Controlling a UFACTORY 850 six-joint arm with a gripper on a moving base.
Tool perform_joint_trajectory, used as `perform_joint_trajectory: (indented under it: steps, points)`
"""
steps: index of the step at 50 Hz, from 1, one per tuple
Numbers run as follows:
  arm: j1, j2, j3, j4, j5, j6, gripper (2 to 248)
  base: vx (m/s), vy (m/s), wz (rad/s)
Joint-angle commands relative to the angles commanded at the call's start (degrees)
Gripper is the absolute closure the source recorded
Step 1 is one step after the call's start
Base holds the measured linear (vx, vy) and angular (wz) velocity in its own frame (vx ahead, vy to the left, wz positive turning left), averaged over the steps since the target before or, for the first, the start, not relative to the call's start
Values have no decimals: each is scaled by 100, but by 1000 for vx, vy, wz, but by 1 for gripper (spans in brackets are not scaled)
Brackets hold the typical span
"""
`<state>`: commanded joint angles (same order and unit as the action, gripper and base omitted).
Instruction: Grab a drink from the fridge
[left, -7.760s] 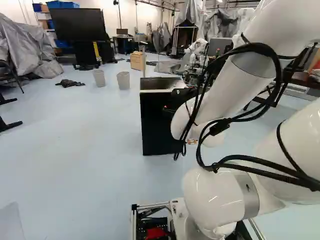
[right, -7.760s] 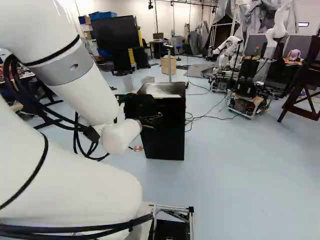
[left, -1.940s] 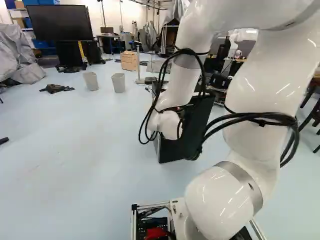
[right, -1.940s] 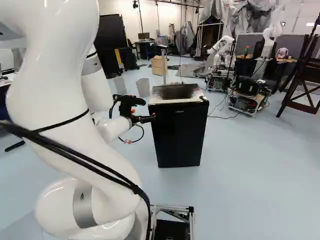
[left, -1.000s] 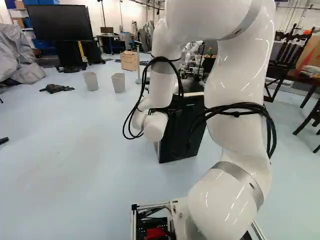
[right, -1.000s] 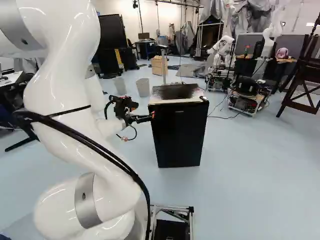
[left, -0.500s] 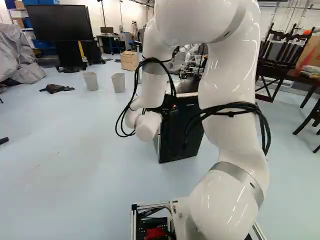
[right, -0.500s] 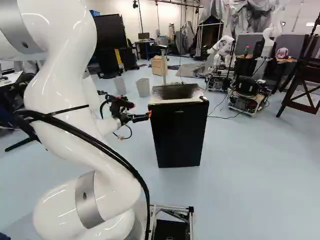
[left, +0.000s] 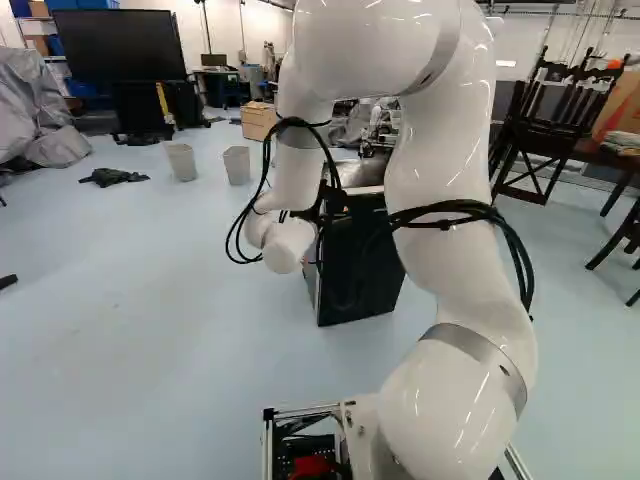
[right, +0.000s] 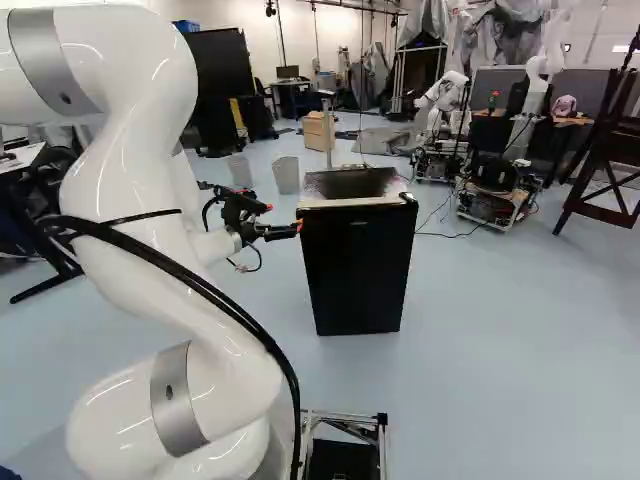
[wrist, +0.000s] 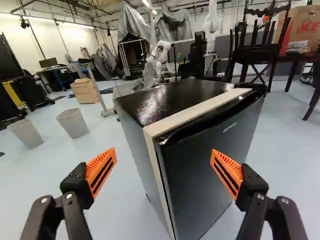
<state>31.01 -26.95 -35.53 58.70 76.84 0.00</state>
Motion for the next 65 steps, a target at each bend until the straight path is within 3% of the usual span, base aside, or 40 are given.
perform_joint_trajectory:
  steps: [44,65]
  points:
    - [52,-760,-420,591,21,0,3,0,0,0]
    - [47,-820,-452,735,86,0,3,0,0,0]
